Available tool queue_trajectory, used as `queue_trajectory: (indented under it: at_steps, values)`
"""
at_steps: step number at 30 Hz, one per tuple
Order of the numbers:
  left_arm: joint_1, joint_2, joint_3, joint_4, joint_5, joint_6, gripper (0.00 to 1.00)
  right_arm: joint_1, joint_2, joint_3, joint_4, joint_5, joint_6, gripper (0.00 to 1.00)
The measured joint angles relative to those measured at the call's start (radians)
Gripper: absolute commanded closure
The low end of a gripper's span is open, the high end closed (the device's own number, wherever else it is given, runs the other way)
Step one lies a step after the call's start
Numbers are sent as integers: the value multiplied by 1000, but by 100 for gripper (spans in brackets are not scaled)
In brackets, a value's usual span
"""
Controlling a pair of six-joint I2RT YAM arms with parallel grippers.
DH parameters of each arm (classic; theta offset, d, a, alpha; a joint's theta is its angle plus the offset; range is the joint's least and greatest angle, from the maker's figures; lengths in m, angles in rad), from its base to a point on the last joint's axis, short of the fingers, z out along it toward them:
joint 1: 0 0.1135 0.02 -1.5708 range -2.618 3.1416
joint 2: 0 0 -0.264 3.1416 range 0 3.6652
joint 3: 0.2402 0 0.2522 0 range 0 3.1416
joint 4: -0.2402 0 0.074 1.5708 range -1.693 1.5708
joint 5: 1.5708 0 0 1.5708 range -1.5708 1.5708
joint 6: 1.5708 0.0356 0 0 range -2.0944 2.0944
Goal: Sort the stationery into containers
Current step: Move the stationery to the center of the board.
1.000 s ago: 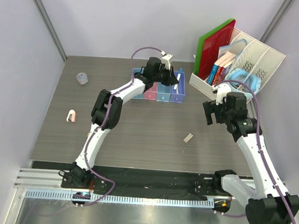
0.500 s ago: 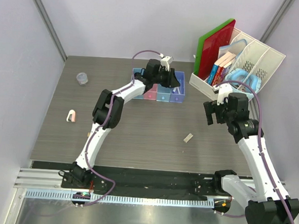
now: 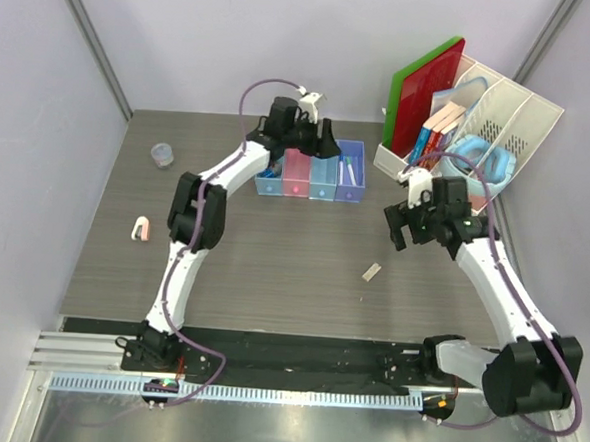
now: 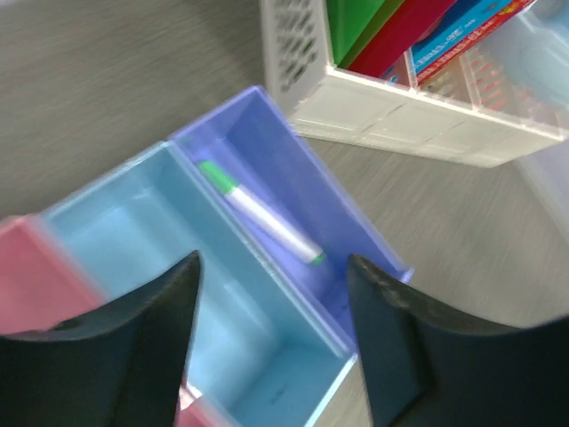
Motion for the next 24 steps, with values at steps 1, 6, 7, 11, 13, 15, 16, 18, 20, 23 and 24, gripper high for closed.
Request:
queue_trajectory:
  at_steps: [1,6,7,11,13,15,16,18,20,23,24]
  values:
    - [9,-30,-2,-47,-15,50,12,11,35,0,0,2,-2,0]
    - [56,-347,-203,-234,-124,293,0,145,146,-2,13,61,-6,0]
    - [71,-428,-261,-259,-145,336,0,184,164,-3,21,71,-5,0]
    - [130,-691,-436,-359,-203,468,0,261,229,-10,56,81,5,0]
    - [163,-772,-505,-411,-225,512,0,274,264,-21,79,82,13,0]
    - [203,-840,-597,-457,-245,545,0,283,302,-45,101,86,21,0]
    - [223,-864,-645,-480,-255,558,0,287,316,-60,109,88,22,0]
    - [257,-894,-740,-524,-270,581,0,292,340,-88,113,96,22,0]
    - [278,-910,-819,-555,-286,599,0,294,354,-104,112,102,22,0]
    - [284,-943,-913,-612,-303,622,0,303,357,-108,129,118,18,2]
    - [283,-955,-929,-628,-304,626,0,307,357,-108,132,124,18,2]
